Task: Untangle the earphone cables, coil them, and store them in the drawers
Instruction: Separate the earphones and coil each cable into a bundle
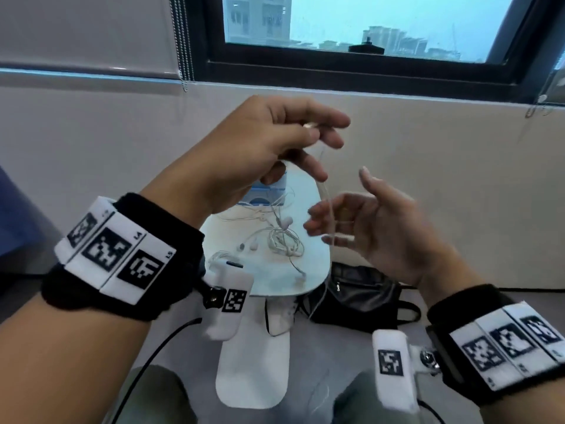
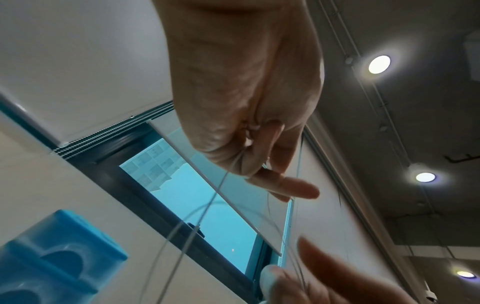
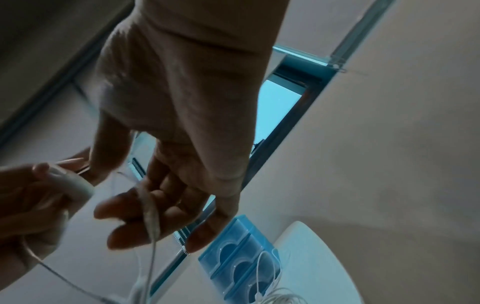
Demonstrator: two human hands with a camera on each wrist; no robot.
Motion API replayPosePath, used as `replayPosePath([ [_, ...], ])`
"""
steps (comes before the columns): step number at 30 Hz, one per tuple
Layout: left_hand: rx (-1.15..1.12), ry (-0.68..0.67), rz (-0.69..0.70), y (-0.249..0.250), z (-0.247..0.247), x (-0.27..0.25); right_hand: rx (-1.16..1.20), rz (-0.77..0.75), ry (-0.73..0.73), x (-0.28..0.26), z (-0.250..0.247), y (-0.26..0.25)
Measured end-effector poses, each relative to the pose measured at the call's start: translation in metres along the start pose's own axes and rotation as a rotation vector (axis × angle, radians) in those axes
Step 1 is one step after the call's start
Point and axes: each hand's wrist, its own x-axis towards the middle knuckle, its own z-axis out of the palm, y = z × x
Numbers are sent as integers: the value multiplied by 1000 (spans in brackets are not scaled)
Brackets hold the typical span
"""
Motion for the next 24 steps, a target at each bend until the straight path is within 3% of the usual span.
replayPosePath([
  [3, -2, 8, -50, -16, -4, -11, -196, -25, -62, -2, 15, 1],
  [7, 18, 85, -92, -44, -17, -31, -475, 35, 147, 16, 12, -3],
  [10, -20, 132, -169, -73, -26, -54, -561, -3, 246, 23, 15, -22],
  [17, -14, -44, -381, -110, -25, -75, -888, -114, 242, 31, 52, -63],
  [21, 46, -153, -405, -111, -24, -71, -900, -157, 273, 45, 77, -71],
  [24, 78, -203, -427, -104, -32, -70, -891, -271, 378, 57, 86, -77],
])
